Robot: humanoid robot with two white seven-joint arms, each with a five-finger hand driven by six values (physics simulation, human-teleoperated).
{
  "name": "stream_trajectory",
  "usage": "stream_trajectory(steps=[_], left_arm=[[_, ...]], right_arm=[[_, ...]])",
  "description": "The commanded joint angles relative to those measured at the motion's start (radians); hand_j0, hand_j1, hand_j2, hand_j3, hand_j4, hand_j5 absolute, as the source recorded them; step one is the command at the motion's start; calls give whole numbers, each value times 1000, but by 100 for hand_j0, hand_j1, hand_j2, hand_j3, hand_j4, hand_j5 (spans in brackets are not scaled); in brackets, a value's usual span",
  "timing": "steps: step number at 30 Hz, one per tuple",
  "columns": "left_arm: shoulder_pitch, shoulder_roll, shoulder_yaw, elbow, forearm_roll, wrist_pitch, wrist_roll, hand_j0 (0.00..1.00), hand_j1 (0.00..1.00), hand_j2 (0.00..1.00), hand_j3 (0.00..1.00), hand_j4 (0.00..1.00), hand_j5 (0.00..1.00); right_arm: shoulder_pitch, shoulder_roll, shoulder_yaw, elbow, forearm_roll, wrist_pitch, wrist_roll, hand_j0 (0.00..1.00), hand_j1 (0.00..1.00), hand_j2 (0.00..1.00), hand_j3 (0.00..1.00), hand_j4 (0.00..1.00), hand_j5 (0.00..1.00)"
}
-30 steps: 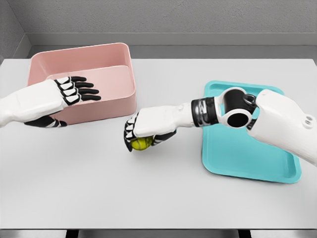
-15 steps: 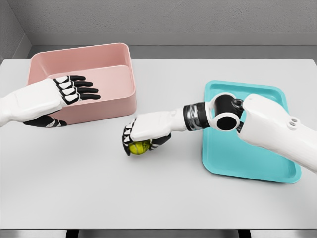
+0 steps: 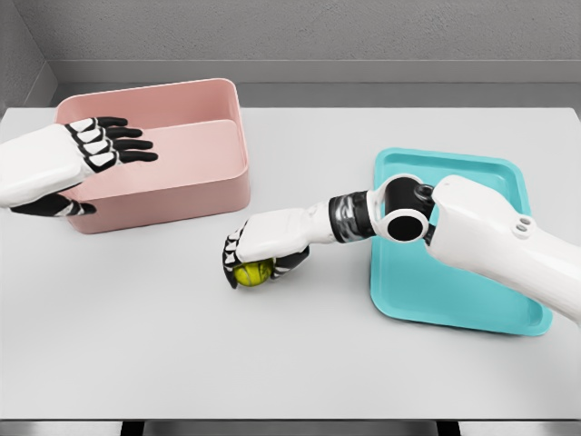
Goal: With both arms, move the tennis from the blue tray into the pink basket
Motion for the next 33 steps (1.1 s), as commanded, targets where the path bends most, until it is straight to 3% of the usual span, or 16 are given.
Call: stream_trajectory(steps=[1,6,10,13,14,16,23,25,29,33], left_arm=[[0,2,18,0,7,0,0,100,100,100,100,100,100],[3,-14,14,0,8,0,1,100,100,100,100,100,100],[5,-81,8,0,7,0,0,100,100,100,100,100,100],[3,-98,7,0,2,0,1,100,100,100,100,100,100],[3,-98,7,0,2,0,1,100,100,100,100,100,100],[3,-101,7,-1,4,0,1,100,100,100,100,100,100],[14,-158,2,-1,-39,0,-14,100,100,100,100,100,100],[14,-158,4,-1,-39,0,-31,100,100,100,100,100,100],[18,-158,4,-1,-39,0,-29,100,100,100,100,100,100],[34,-198,-10,-1,-78,0,-36,100,100,100,100,100,100]], right_arm=[[0,3,1,10,-6,2,-1,55,55,55,55,55,55],[0,11,1,19,-6,2,-1,55,55,55,55,55,55],[2,20,3,25,-5,2,1,57,57,57,57,57,57],[2,20,1,27,-8,57,-8,90,90,90,90,90,90],[2,20,1,27,-8,60,-10,94,94,94,94,94,94],[2,20,0,28,-8,88,-13,100,100,100,100,100,100],[-3,5,-9,16,-9,85,-13,100,100,100,100,100,100],[-6,-35,-37,-2,-11,48,-13,100,100,100,100,100,100],[3,-193,-144,-9,-20,-106,-13,100,100,100,100,100,100],[5,-329,-209,-9,-62,-106,-13,100,100,100,100,100,100]])
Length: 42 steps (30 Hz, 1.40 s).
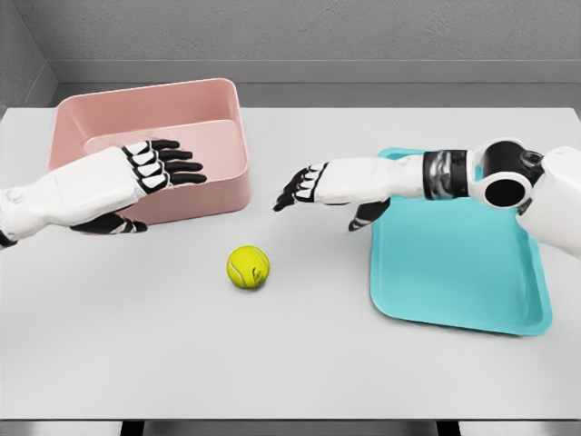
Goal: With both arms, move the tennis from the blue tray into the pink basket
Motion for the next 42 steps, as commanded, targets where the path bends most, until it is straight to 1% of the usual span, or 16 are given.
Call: stream_trajectory(steps=[1,3,5,7,8,10,11,14,15,17,19,20,23,26,31,42], left_arm=[[-2,-20,-6,0,-15,0,-4,100,100,100,100,100,100],[-3,-51,-6,0,-64,0,-73,100,100,100,100,100,100],[-2,-101,-7,0,-99,0,-136,100,100,100,100,100,100],[-12,-123,-62,0,-150,0,-140,100,100,100,100,100,100],[-21,-135,-87,0,-160,0,-140,100,100,100,100,100,100],[-67,-167,-164,0,-179,0,-140,100,100,100,100,100,100],[-74,-170,-188,2,-184,0,-140,100,100,100,100,100,100],[-90,-206,-257,2,-206,0,-140,100,100,100,100,100,100],[-104,-206,-257,2,-207,0,-137,100,100,100,100,100,100],[-112,-210,-257,2,-199,0,-133,100,100,100,100,100,100],[-110,-209,-248,2,-190,0,-133,100,100,100,100,100,100],[-109,-209,-250,2,-185,0,-133,100,100,100,100,100,100],[-104,-204,-245,2,-162,0,-130,100,100,100,100,100,100],[-101,-196,-239,2,-101,0,-128,100,100,100,100,100,100],[-107,-195,-240,14,-93,0,-131,100,100,100,100,100,100],[-113,-233,-256,78,-113,0,-140,100,100,100,100,100,100]], right_arm=[[5,-103,-67,0,-21,-14,0,100,100,100,100,100,100],[41,-140,-153,3,-21,-14,0,100,100,100,100,100,100],[57,-172,-185,7,-25,-14,0,100,100,100,100,100,100],[64,-169,-193,15,-76,-14,0,100,100,100,100,100,100],[67,-164,-199,27,-76,-14,0,100,100,100,100,100,100],[109,-166,-273,30,-74,-14,-2,100,100,100,100,100,100],[118,-167,-286,32,-73,-14,0,100,100,100,100,100,100],[114,-157,-290,50,-74,-14,-5,100,100,100,100,100,100],[114,-155,-290,53,-74,-14,-20,100,100,100,100,100,100],[117,-152,-288,58,-74,-14,-151,100,100,100,100,100,100],[187,-152,-286,58,-74,-14,-270,100,100,100,100,100,100],[190,-152,-285,58,-74,-14,-293,100,100,100,100,100,100],[204,-158,-289,62,-74,-14,-293,100,100,100,100,100,100],[206,-163,-300,165,-74,-14,-295,100,100,100,100,100,100],[253,-195,-300,173,-74,-14,-293,100,100,100,100,100,100],[278,-193,-311,174,-74,-14,-293,100,100,100,100,100,100]])
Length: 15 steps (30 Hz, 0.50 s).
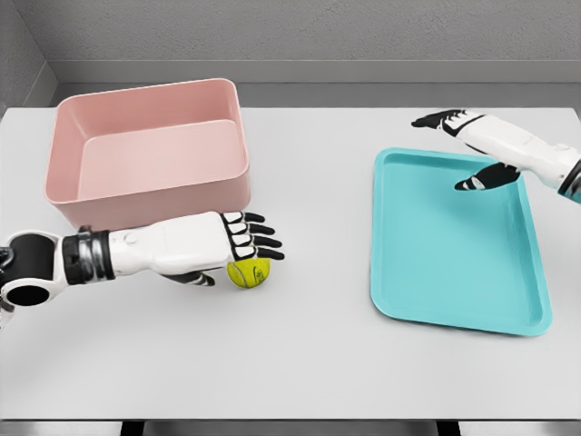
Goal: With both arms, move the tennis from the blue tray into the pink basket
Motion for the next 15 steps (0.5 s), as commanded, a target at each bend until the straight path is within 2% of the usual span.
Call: stream_trajectory(steps=[1,9,11,15], left_arm=[[2,-12,-2,18,6,1,1,100,100,100,100,100,100],[-3,-79,-2,113,6,1,0,100,100,100,100,100,100],[-2,-98,-2,113,-22,1,0,100,100,100,100,100,100],[2,-99,-4,108,-24,1,0,100,100,100,100,100,100]], right_arm=[[0,1,-2,0,-7,1,0,100,100,100,100,100,100],[11,0,1,0,-7,1,0,100,100,100,100,100,100],[12,0,3,0,-7,1,0,100,100,100,100,100,100],[11,1,3,0,-7,1,0,100,100,100,100,100,100]])
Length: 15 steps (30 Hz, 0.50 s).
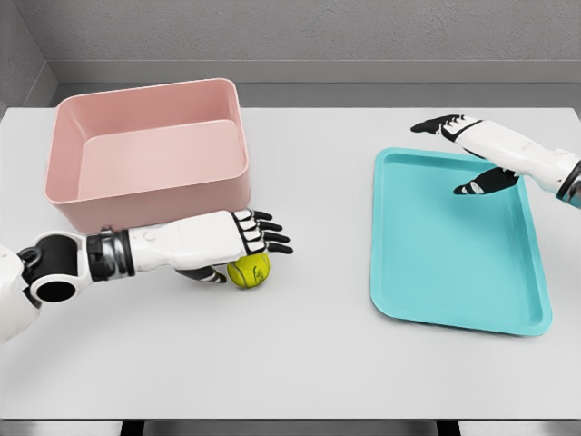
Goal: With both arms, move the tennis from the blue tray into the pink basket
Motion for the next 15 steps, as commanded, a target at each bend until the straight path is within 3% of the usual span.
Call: stream_trajectory(steps=[1,6,8,15], left_arm=[[2,-5,0,-1,2,1,2,100,100,100,100,100,100],[8,3,2,-4,3,1,3,100,100,100,100,100,100],[8,4,2,-4,3,1,3,100,100,100,100,100,100],[12,6,0,1,-13,1,2,100,100,100,100,100,100]], right_arm=[[0,2,-1,0,-7,1,0,100,100,100,100,100,100],[18,12,-5,6,-7,1,0,100,100,100,100,100,100],[18,12,-5,50,-7,1,0,100,100,100,100,100,100],[20,14,-1,50,-7,1,0,100,100,100,100,100,100]])
